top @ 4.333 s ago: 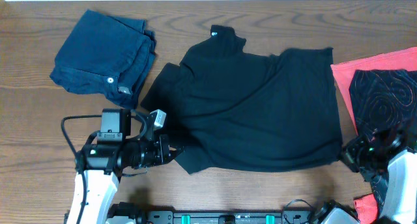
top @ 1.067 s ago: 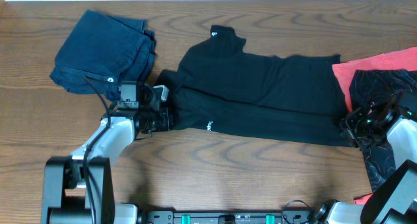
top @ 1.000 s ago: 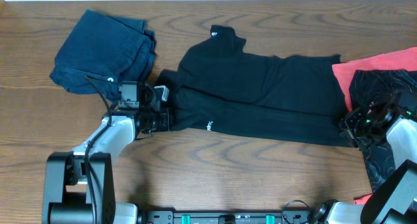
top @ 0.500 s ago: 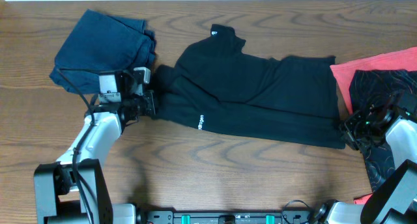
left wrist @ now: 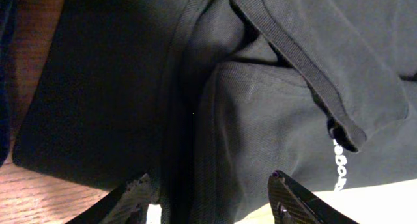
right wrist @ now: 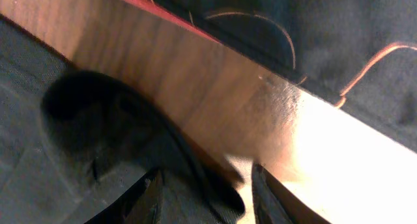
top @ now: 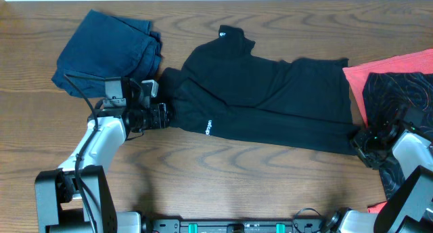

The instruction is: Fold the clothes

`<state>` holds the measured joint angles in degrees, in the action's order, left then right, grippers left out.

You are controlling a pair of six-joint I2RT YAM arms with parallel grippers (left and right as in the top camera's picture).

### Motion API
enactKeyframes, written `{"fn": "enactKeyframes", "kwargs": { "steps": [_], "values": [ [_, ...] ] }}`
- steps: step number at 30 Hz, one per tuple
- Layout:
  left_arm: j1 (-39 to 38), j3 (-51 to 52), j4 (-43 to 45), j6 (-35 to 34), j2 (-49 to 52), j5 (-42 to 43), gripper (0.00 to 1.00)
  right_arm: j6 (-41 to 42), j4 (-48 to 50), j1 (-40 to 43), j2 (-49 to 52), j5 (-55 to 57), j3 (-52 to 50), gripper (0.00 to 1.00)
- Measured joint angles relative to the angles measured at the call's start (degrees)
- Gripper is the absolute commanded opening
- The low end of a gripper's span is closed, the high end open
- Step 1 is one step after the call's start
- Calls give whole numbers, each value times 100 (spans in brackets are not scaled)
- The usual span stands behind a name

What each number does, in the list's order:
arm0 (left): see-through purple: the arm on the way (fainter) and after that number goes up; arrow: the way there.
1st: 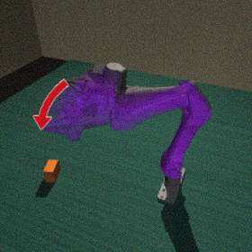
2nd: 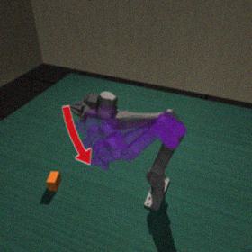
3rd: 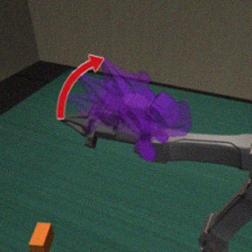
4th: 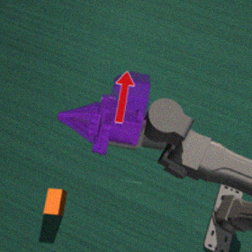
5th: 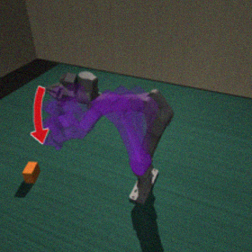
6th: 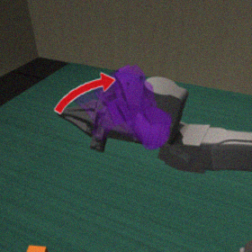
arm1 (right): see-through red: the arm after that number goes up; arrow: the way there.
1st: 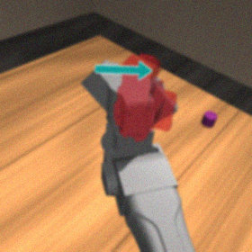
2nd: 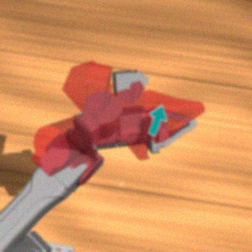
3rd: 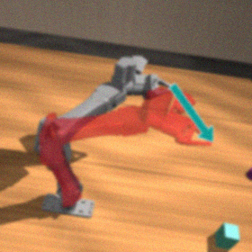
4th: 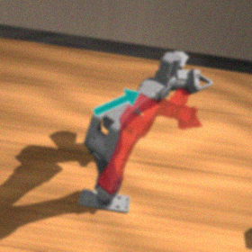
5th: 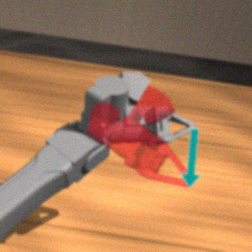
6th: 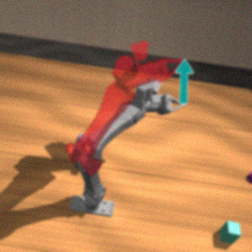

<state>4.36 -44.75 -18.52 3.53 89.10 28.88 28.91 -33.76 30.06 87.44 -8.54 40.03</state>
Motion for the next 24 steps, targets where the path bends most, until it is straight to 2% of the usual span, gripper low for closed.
{"fn": "enactKeyframes", "kwargs": {
  "steps": [1, 2, 4, 5, 7, 17, 24],
  "values": [
    [0, 2, -17, 20, 0, -46, 59, 4, 81, 0, -28, -15, -39, 37],
    [0, 7, -35, 44, 0, -109, 53, 24, 190, 0, -68, -39, -94, 29],
    [0, 15, -57, 63, 0, -199, 37, 15, 254, 2, -92, -44, -146, 17],
    [0, 28, -63, 125, 0, -236, 21, 61, 269, 2, -90, -55, -164, 8],
    [0, 42, -109, 133, 0, -286, 8, 81, 262, 7, -85, -83, -164, 2],
    [-2, 50, -485, 140, 0, -409, 6, 81, -1008, 426, -96, 138, 330, 1],
    [-2, 50, -1231, 142, -125, -409, 6, 83, -1082, 470, -490, 577, 494, 1]
  ]
}}
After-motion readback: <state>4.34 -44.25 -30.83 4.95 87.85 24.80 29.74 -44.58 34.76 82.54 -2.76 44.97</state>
